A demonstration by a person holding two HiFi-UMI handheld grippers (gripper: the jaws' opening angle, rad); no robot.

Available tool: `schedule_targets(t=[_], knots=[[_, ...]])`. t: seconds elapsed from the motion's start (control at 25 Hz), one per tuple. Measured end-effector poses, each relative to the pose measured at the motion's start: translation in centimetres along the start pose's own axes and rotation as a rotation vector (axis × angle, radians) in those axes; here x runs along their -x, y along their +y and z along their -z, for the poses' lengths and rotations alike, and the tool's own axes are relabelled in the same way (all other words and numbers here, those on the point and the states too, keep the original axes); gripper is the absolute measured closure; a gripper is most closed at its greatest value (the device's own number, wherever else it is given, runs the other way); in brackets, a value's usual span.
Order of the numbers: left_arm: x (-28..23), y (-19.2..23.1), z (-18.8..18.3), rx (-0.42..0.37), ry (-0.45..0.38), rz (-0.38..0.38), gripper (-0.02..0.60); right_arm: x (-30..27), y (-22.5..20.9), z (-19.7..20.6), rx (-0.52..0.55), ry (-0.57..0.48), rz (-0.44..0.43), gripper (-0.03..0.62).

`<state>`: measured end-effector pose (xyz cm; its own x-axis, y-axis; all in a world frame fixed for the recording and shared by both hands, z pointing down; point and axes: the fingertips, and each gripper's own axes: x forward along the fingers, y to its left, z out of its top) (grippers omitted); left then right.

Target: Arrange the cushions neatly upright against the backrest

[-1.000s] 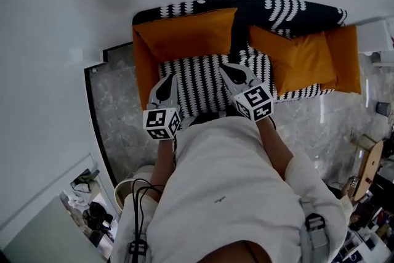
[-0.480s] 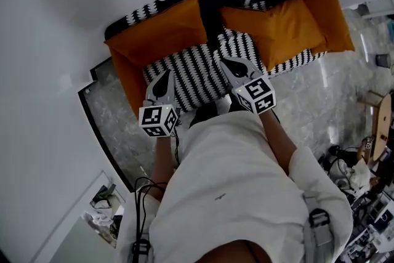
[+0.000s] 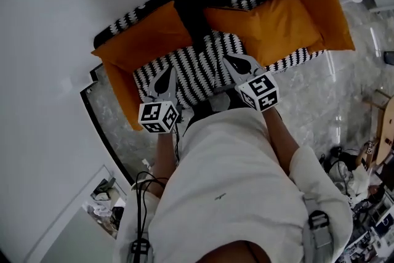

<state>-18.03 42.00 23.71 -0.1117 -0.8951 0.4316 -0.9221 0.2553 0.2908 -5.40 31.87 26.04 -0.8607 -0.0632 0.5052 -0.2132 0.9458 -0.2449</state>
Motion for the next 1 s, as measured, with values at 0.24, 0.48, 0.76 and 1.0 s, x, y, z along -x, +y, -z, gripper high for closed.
schedule_targets(t=[0.24, 0.48, 0.76, 1.0], knots=[[-6.1, -4.2, -1.1, 0.054, -0.003, -0.078, 0.577, 1.9, -7.8, 0.8, -0.029, 0.020, -0.070, 0.568], [-10.9, -5.8, 0.1, 0.062, 0.017, -0.113, 0.577, 0.7, -14.0, 2.2, -0.051, 0.060, -0.063, 0.568], [-14.5, -8.5, 1.0, 0.062, 0.041, -0.049, 0.577, -2.7, -20.5, 5.5, -0.035, 0.141, 0.007, 0.516], [-16.3, -10.2, 2.6, 0.080, 0.092, -0.045, 0.577, -6.1, -25.6, 9.0, -0.008, 0.224, 0.073, 0.439]])
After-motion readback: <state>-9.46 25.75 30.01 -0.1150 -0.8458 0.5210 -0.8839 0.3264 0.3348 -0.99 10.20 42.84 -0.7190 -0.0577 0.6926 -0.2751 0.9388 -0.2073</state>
